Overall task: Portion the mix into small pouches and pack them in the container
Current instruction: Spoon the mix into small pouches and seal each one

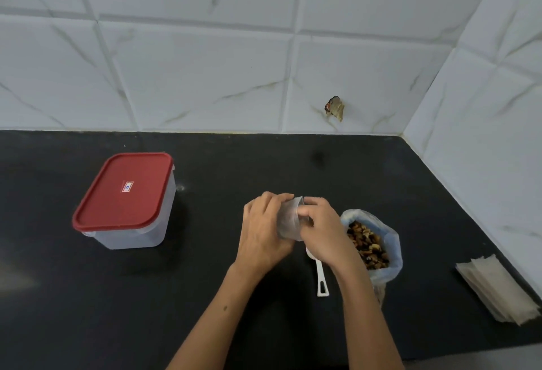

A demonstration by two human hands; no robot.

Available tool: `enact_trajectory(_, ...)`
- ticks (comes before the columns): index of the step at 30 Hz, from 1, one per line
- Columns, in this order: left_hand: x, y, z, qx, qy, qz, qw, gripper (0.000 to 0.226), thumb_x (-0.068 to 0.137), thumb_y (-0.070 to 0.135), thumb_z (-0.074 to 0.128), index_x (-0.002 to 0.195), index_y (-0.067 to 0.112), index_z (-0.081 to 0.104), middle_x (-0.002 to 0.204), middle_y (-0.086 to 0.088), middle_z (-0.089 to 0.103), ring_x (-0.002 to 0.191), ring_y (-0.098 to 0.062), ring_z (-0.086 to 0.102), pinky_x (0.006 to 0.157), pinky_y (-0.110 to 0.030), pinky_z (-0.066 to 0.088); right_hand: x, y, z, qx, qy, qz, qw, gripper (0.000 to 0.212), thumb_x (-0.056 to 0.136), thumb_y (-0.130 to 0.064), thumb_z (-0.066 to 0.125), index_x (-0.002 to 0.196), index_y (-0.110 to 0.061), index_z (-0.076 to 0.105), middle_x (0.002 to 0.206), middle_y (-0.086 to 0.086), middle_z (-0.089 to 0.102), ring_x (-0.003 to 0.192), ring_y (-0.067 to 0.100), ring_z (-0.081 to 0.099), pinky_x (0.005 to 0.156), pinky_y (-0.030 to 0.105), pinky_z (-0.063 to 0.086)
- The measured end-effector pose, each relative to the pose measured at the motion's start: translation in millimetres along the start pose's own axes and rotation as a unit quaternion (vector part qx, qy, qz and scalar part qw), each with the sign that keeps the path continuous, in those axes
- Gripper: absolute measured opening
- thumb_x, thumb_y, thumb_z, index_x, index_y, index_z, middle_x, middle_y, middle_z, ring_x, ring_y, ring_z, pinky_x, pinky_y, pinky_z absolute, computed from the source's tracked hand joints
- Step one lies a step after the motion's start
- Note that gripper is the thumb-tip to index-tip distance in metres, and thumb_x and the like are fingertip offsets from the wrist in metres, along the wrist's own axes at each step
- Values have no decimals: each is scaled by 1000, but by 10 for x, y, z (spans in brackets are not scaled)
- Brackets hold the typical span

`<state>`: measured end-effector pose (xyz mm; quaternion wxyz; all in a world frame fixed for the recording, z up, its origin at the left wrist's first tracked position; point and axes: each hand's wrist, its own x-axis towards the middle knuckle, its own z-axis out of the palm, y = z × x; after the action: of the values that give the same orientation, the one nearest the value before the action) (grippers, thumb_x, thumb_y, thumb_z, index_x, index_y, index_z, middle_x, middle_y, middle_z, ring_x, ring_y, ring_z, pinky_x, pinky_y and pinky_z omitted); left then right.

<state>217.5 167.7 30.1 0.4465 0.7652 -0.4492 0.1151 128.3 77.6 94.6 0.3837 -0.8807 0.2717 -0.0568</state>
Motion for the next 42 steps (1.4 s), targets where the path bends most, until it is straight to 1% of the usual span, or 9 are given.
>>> enact_trajectory(4, -1, 66, 62, -9, 0, -9, 1000, 48, 70, 33, 56, 114, 16, 59, 104, 7, 62, 95, -7, 58, 91, -24, 41, -38, -22, -145, 104, -64, -2, 993, 29, 86, -15, 61, 106, -36, 69, 152, -2, 31, 144, 10, 17, 107, 32, 26)
enact_trajectory(8, -18, 122, 135, -29, 1, -17, 999, 49, 67, 34, 59, 112, 17, 58, 101, 6, 62, 91, -6, 57, 85, -25, 42, -54, -27, -217, 47, -56, 0, 997, 26, 84, -14, 63, 91, -38, 68, 158, -1, 21, 146, 20, 14, 105, 36, 29)
enact_trajectory(14, -42, 156, 189, -83, 6, -27, 996, 47, 62, 25, 67, 106, 15, 58, 99, 5, 60, 85, -10, 60, 73, -37, 53, -95, -58, -227, -92, -55, 12, 994, 29, 83, -20, 65, 106, -37, 67, 161, 1, 6, 146, 25, 7, 108, 46, 26)
enact_trajectory(21, -129, 185, 260, -93, 29, -37, 995, 46, 65, 23, 70, 108, 9, 61, 95, 4, 61, 83, -8, 58, 74, -23, 49, -155, -63, -253, -114, -77, 18, 990, 30, 93, -21, 53, 73, -43, 59, 161, 2, 9, 147, 26, 6, 115, 52, 17)
enact_trajectory(23, -147, 179, 256, -94, 36, -57, 993, 42, 69, 28, 70, 108, 16, 58, 96, 5, 59, 82, -8, 59, 72, -23, 50, -204, -25, -283, -10, -58, 2, 998, 20, 93, -25, 57, 97, -40, 69, 151, -2, 35, 140, 15, 30, 111, 45, 32)
enact_trajectory(26, -181, 159, 224, -101, 47, -122, 986, 44, 70, 31, 75, 106, 24, 50, 97, 12, 57, 85, -6, 59, 73, -15, 46, -270, 65, -372, 106, 45, 17, 993, 10, 88, -25, 66, 96, -28, 72, 97, -13, 69, 90, -1, 63, 82, 25, 52)
enact_trajectory(32, -247, 130, 212, -102, 61, -156, 981, 60, 71, 21, 81, 109, 26, 36, 93, 20, 49, 81, -1, 56, 70, -3, 41, -339, 210, -236, 63, 109, 106, 986, 13, 89, -24, 65, 75, -25, 64, 73, -6, 67, 74, 10, 66, 77, 38, 58)
enact_trajectory(37, -275, 164, 272, -94, 31, -147, 984, 56, 70, 36, 74, 109, 30, 34, 95, 7, 56, 80, -14, 61, 69, -25, 50, -320, 51, -100, 140, 116, 108, 977, 18, 82, -42, 69, 88, -26, 63, 77, -8, 69, 76, 4, 66, 76, 33, 57)
enact_trajectory(42, -316, 151, 256, -103, -1, -146, 984, 63, 62, 36, 75, 106, 38, 30, 99, 5, 55, 83, -18, 60, 69, -35, 54, -346, -36, -7, 5, 125, 95, 988, 21, 77, -17, 69, 91, -27, 57, 72, -11, 65, 74, 4, 62, 66, 22, 51)
